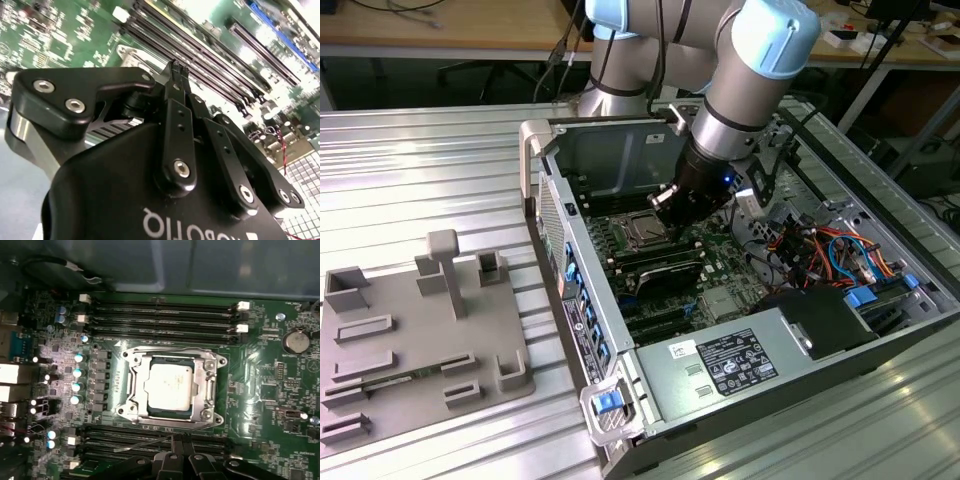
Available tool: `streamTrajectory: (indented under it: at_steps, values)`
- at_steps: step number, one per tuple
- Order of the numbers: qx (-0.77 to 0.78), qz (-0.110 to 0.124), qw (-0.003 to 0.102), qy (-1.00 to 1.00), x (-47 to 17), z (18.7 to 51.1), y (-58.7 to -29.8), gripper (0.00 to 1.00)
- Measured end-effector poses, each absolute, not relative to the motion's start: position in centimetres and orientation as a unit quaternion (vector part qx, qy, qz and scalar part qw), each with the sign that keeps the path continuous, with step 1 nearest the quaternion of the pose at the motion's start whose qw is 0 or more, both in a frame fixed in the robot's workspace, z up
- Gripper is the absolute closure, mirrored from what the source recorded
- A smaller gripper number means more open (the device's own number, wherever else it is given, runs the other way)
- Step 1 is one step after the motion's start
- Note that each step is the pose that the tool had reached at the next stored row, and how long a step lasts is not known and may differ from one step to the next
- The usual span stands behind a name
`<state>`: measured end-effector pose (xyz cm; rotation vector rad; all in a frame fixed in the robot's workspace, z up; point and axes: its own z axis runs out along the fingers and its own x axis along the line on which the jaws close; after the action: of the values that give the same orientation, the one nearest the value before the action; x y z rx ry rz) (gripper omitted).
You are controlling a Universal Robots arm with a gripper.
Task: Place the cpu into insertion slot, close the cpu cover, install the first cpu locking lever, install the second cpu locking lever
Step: 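Install the second cpu locking lever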
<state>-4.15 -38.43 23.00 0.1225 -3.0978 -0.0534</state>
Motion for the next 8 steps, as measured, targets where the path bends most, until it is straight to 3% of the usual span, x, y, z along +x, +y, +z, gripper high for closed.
streamTrajectory:
  at_steps: [8]
  values:
    - [0.04, -0.017, 0.021, -0.999, -6.5, 22.8, -38.3, 0.89]
